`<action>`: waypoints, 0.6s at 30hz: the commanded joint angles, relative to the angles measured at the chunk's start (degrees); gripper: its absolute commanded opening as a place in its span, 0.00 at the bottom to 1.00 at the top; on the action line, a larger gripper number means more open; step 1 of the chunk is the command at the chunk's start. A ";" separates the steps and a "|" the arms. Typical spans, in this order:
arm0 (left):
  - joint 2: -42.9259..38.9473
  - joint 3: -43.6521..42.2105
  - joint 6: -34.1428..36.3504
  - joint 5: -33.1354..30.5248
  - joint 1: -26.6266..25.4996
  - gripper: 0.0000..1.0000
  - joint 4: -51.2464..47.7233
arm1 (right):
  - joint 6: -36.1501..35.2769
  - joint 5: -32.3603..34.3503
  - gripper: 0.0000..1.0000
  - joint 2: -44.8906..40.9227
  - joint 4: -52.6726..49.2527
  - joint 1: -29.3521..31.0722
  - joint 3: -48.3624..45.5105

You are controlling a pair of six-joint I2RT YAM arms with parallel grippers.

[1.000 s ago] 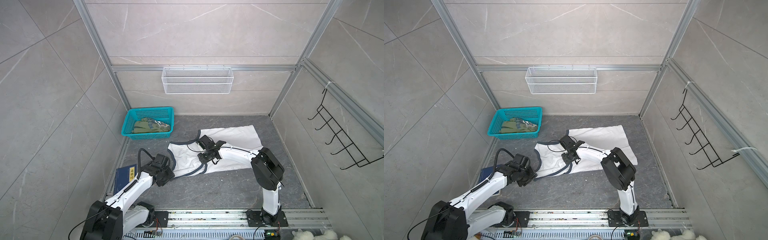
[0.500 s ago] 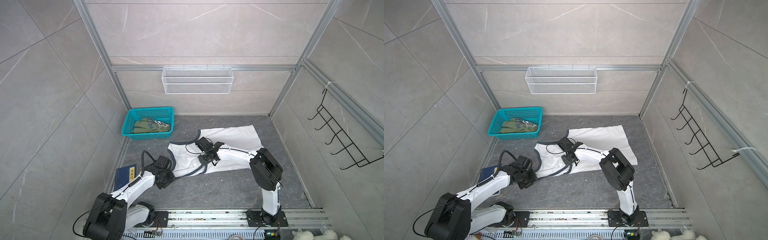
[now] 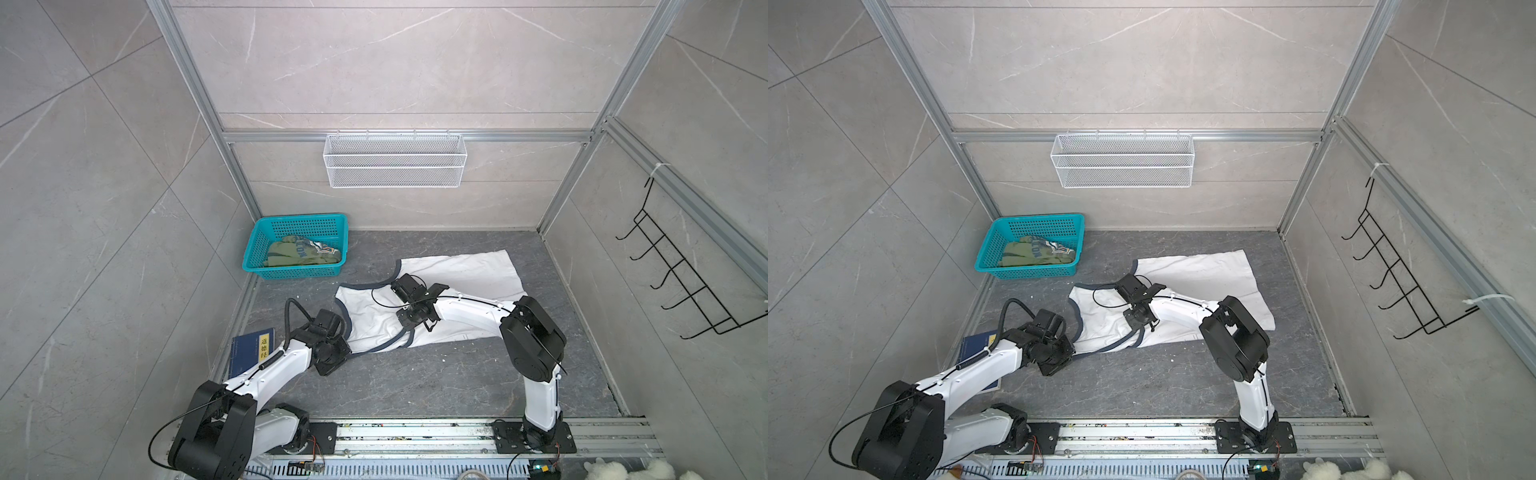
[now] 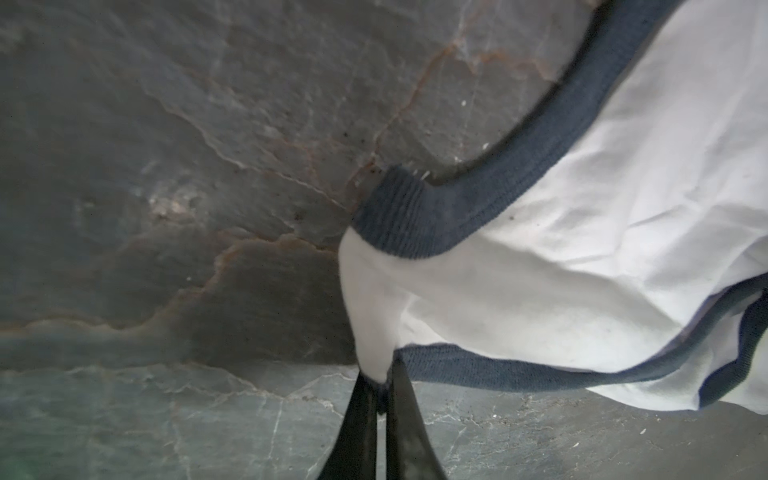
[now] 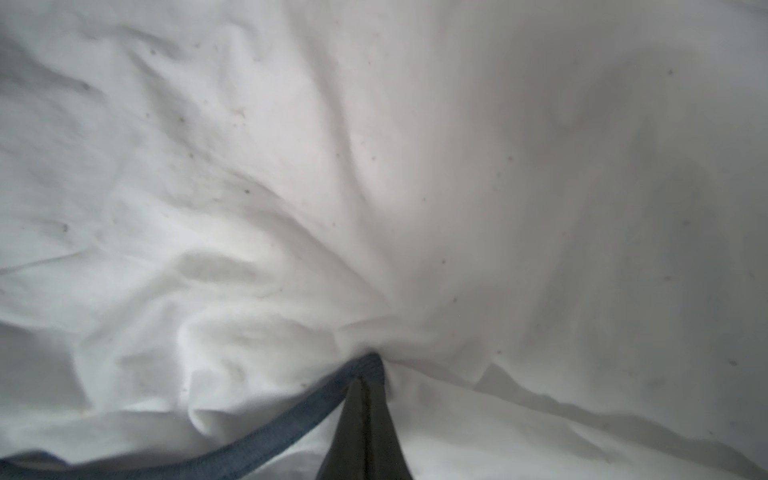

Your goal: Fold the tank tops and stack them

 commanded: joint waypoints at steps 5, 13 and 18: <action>-6.94 4.59 -1.56 -2.08 -0.09 0.00 -4.78 | -0.76 3.54 0.00 -3.15 0.33 0.13 2.13; -7.10 4.79 -3.39 -1.39 -0.07 0.00 -4.91 | -1.85 -1.67 0.27 -2.57 -0.99 0.06 3.53; -7.77 3.50 -4.34 -0.87 0.04 0.00 -4.49 | -1.85 -2.43 0.33 -2.11 -1.67 0.23 1.06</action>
